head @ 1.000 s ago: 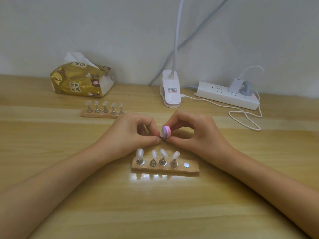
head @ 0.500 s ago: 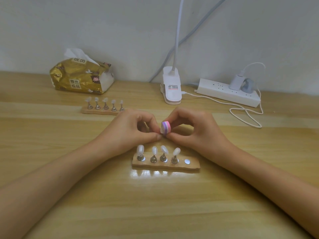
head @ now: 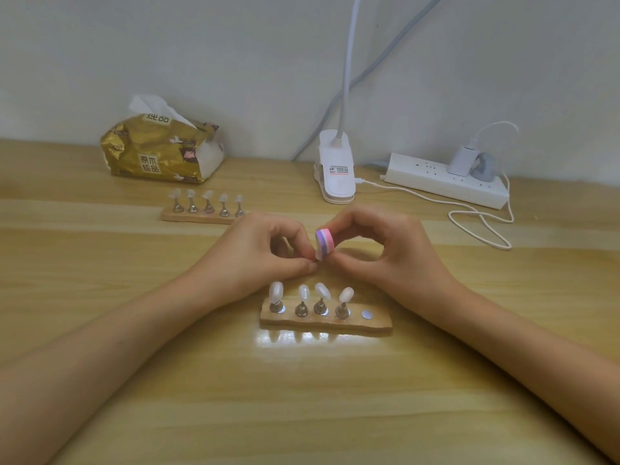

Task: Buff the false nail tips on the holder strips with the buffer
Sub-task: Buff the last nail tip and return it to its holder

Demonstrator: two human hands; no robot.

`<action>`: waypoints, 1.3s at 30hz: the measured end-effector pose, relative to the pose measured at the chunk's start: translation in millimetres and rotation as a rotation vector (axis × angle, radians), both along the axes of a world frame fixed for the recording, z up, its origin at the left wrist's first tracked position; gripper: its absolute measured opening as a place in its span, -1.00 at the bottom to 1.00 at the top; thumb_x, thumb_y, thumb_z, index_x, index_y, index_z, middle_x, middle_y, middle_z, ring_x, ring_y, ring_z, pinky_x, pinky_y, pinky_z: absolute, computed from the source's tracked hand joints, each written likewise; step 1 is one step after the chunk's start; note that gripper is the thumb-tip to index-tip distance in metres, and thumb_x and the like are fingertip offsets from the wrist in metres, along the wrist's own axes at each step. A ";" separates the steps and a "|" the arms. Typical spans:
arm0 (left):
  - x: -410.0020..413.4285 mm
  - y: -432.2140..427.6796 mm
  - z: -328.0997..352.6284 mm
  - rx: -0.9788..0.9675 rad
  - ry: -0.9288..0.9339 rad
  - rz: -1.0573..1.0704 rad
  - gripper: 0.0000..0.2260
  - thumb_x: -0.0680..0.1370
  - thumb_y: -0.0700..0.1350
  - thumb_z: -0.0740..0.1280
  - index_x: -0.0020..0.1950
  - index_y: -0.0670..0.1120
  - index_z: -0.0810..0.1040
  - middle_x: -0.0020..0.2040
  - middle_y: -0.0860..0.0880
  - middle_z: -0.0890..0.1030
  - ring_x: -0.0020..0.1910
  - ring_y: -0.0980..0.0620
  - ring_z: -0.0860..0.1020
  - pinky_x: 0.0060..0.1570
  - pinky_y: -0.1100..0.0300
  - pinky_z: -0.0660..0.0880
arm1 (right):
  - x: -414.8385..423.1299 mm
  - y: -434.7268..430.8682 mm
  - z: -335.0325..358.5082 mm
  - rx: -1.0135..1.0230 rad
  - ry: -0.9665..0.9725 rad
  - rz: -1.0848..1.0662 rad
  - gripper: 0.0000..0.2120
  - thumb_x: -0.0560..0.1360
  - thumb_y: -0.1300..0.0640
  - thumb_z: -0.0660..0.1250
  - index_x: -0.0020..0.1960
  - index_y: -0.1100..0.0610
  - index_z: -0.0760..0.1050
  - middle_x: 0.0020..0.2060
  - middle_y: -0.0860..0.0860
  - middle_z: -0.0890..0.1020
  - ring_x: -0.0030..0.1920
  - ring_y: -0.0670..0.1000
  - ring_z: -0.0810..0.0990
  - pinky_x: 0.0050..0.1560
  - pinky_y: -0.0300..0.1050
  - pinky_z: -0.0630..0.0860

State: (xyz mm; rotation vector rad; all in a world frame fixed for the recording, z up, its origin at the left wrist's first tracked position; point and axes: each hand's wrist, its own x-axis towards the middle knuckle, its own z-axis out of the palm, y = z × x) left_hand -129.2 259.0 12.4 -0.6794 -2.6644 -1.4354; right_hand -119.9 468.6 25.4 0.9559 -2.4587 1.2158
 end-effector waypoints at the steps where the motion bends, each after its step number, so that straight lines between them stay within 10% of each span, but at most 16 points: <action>1: 0.0 0.2 0.0 0.002 0.003 -0.001 -0.88 0.39 -0.15 0.56 -0.28 0.02 0.67 -0.45 0.09 0.59 -0.45 0.21 0.49 -0.38 0.35 0.37 | -0.7 0.7 -0.5 0.020 -0.021 0.000 -0.88 0.44 0.37 0.50 -0.04 0.26 0.64 -0.14 0.02 0.72 -0.07 -0.08 0.70 0.08 -0.10 0.61; 39: 0.8 1.9 2.4 -0.002 0.024 -0.023 -0.82 0.40 -0.17 0.56 -0.31 0.07 0.65 -0.41 0.12 0.60 -0.43 0.21 0.50 -0.35 0.35 0.40 | -2.6 3.3 -0.5 0.013 0.064 -0.019 -0.87 0.44 0.32 0.52 -0.03 0.19 0.67 -0.13 -0.06 0.72 -0.06 -0.12 0.68 0.04 -0.27 0.55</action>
